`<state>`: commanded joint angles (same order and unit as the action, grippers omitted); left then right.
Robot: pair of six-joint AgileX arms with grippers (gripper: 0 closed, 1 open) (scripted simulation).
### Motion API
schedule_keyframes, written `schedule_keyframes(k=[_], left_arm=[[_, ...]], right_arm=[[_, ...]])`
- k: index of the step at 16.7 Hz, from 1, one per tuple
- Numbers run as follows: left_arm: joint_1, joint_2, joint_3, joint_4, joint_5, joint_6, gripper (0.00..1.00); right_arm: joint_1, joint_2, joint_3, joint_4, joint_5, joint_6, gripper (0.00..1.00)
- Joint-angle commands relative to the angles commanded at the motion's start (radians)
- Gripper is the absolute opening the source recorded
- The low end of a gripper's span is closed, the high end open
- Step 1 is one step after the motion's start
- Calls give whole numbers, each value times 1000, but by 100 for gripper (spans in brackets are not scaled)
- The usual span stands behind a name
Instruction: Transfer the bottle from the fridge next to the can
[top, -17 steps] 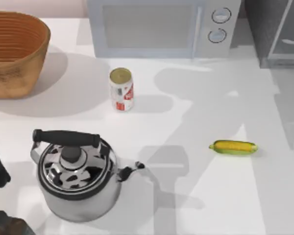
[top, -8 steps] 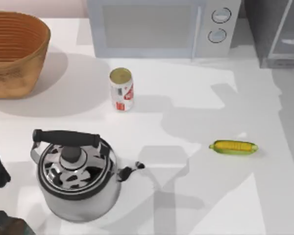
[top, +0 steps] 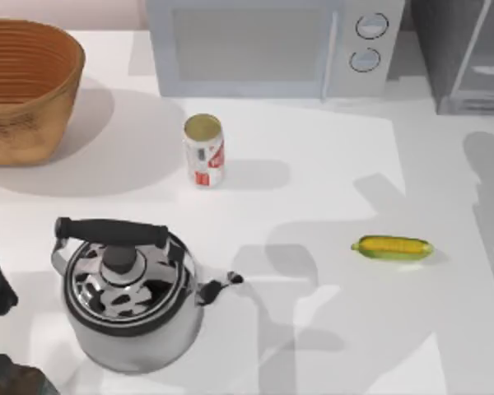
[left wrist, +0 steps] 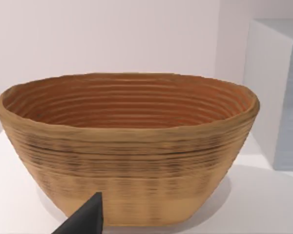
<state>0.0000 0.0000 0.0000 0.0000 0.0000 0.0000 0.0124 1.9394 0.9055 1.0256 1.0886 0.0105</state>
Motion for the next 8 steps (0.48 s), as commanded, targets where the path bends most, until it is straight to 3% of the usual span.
schedule_keyframes(k=[4, 8], left_arm=[[0, 0, 0, 0, 0, 0, 100], [0, 0, 0, 0, 0, 0, 100]], right_arm=[[9, 15, 6, 5, -11, 2, 0], [161, 90, 24, 66, -99, 7, 0]])
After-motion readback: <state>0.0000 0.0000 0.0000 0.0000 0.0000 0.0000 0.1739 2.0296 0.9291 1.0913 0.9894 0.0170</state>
